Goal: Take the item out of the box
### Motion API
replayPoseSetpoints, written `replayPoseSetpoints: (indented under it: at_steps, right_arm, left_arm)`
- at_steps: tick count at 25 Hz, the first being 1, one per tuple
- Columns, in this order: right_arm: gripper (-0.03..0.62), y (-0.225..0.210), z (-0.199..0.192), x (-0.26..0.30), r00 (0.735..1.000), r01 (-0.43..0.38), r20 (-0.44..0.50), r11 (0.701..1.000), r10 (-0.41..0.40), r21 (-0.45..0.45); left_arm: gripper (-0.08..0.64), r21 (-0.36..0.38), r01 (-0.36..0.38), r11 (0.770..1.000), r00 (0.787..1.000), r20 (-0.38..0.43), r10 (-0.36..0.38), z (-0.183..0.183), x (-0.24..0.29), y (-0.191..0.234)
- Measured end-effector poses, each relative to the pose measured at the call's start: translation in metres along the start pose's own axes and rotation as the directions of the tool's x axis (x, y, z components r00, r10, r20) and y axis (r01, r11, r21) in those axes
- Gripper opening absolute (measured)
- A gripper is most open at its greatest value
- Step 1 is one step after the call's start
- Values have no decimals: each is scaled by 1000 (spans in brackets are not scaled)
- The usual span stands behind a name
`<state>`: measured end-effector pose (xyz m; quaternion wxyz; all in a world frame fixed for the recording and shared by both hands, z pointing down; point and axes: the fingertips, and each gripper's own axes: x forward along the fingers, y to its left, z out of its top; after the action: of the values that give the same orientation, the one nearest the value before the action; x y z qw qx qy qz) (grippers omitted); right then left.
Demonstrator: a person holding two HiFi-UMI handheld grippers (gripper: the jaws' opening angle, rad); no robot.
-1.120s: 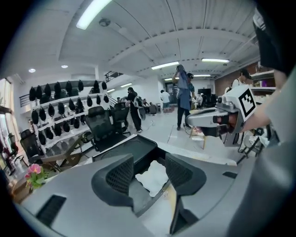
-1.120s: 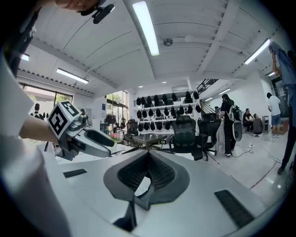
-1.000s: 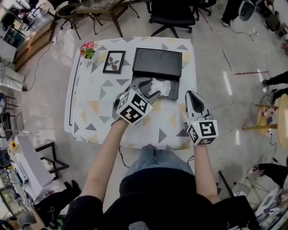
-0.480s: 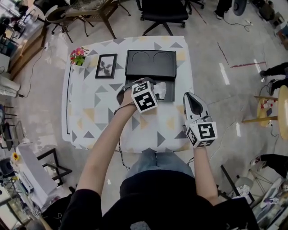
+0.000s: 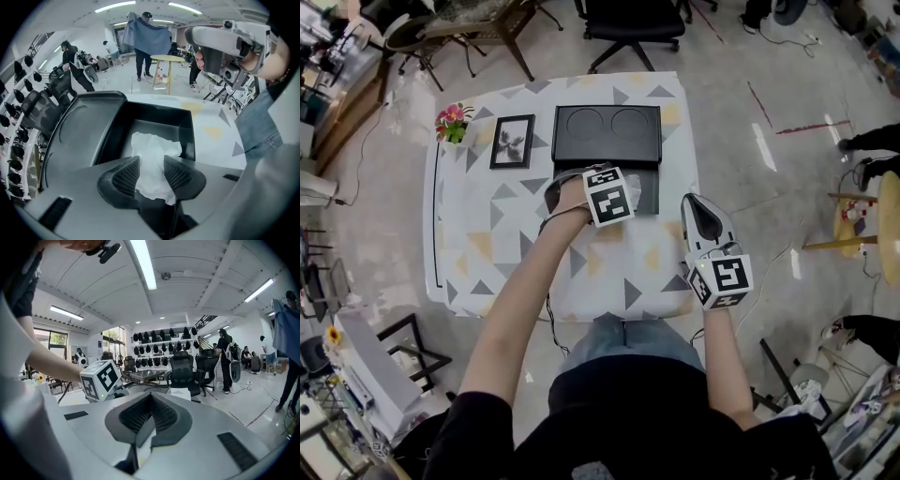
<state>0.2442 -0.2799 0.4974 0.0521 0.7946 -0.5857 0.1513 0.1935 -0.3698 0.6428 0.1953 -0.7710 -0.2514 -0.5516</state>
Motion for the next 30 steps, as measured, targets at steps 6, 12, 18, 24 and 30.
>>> replayPoseSetpoints:
  at_steps: [6,12,18,24,30]
  right_arm:
    - [3,2,-1,3,1000,-8,-5,1000,8,-2]
    - [3,5,-2,4,1000,-17,-11,1000,16,-3]
    - [3,4,-1,1,1000,-15,-8,1000,15,-2]
    - [3,4,-1,-4,1000,-13,-3,1000,13,-4]
    - [3,6,0,-7,1000,-13,2,1000,13,-6]
  left_arm:
    - [125,-12,54,998,998,15,-54,-1,2,-4]
    - [84,24,45,999,999,13,-46,-1,0,-6]
    - [47,68,23,997,1000,-1,-23,-2,-2,-8]
    - [34,86,-16,996,1000,-9,17,-1,-3,-9]
    - [26,117,-55,992,998,-15,57,-4,-7,-8]
